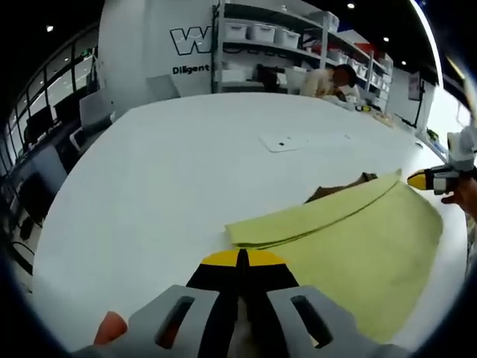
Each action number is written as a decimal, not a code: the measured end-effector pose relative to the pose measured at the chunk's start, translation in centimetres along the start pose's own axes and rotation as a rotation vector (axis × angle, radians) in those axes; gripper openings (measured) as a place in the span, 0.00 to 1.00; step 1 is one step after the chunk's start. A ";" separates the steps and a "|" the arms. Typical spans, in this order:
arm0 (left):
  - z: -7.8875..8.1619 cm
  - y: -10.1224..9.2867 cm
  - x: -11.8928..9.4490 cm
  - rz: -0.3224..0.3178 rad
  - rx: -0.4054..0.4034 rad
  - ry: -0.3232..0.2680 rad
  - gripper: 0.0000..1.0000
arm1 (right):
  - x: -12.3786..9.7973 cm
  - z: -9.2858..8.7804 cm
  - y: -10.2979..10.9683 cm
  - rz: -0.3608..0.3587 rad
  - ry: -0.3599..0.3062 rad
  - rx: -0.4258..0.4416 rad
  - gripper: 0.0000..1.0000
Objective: Fold the garment on the visible template until the final outline fits inside the template.
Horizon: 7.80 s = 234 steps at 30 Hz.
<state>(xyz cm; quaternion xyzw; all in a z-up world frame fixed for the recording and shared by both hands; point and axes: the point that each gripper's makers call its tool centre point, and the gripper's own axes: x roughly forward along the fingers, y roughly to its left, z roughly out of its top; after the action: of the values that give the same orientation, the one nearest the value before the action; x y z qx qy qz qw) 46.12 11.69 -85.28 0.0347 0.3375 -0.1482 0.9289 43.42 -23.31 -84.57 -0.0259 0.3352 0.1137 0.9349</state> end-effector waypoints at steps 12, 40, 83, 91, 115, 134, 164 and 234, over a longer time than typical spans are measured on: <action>0.5 0.0 0.1 -0.011 -0.017 -0.013 0.00 | 0.7 1.5 -1.2 -0.008 -0.047 0.088 0.12; 3.2 1.1 1.6 0.004 -0.062 -0.056 0.00 | 2.2 3.1 -1.3 0.028 -0.083 0.397 0.00; 3.4 1.1 -4.1 0.015 -0.009 -0.080 0.00 | -2.7 5.0 0.0 0.016 -0.105 0.197 0.03; 2.0 0.0 -7.6 0.001 -0.009 -0.088 0.00 | -5.8 3.1 0.5 0.014 -0.099 0.167 0.03; -5.3 -1.8 -14.7 0.002 -0.049 -0.048 0.00 | -13.3 -5.8 3.2 0.006 -0.013 0.179 0.02; -9.1 -3.6 -13.2 -0.054 0.001 0.046 0.00 | -13.4 -8.2 3.9 0.021 0.021 0.168 0.04; -8.7 -4.1 -11.4 -0.103 -0.018 0.045 0.20 | -10.9 -9.3 4.1 0.113 0.050 0.051 0.24; -6.7 -3.7 -10.4 -0.072 -0.100 0.079 0.22 | -8.8 -6.6 3.6 0.052 0.024 0.091 0.22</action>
<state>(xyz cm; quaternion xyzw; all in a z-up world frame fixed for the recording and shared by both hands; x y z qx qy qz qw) 33.31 11.91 -83.66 -0.0182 0.3818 -0.1630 0.9096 31.95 -22.35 -84.01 0.0239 0.3519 0.1221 0.9277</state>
